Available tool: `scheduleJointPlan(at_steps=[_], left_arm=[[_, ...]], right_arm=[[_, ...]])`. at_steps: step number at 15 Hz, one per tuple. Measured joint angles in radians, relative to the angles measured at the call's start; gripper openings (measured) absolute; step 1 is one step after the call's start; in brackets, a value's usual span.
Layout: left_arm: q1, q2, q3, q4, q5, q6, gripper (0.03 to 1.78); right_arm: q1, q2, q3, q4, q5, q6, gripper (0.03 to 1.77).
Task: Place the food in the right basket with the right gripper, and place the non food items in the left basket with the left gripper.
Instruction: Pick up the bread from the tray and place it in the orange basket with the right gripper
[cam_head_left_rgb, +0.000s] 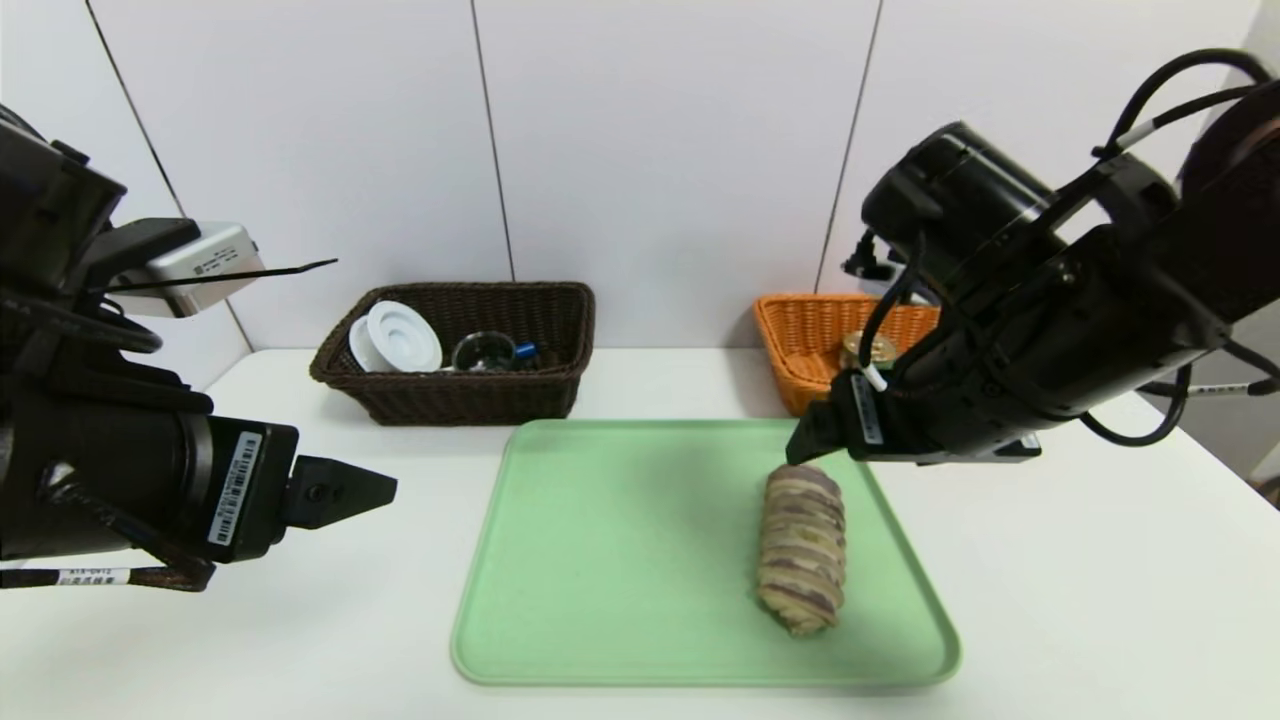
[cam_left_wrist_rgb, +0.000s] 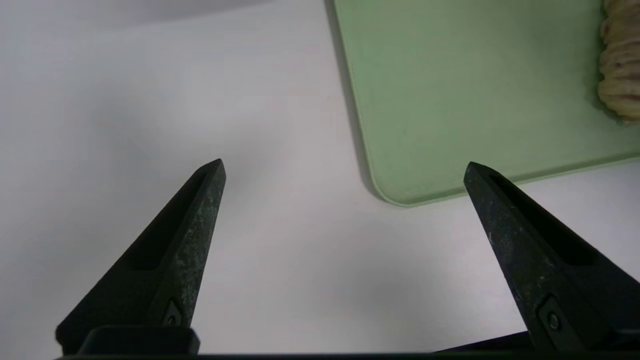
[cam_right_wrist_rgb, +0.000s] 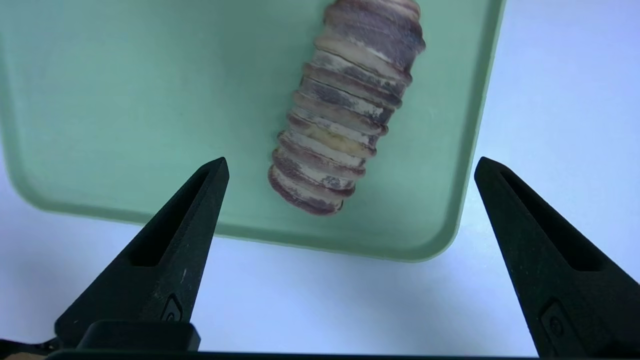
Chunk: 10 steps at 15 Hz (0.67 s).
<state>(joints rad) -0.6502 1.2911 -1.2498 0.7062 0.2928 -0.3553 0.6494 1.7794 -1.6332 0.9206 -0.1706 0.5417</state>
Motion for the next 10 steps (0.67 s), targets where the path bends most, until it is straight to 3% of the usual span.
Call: scheduleJointPlan(at_steps=[3,7,10], left_arm=[[0.000,0.000,0.000,-0.012,-0.001,0.004,1.69],[-0.002,0.000,-0.003,-0.014,-0.003,0.005,1.69],[-0.004,0.003,-0.004,-0.037,-0.013,0.018,1.69]], right_arm=[[0.006,0.034,0.030,0.001,-0.008,0.064,1.69],[0.012,0.093,0.058,0.000,-0.010,0.101,1.69],[0.017,0.169,0.055,-0.021,-0.039,0.118,1.69]])
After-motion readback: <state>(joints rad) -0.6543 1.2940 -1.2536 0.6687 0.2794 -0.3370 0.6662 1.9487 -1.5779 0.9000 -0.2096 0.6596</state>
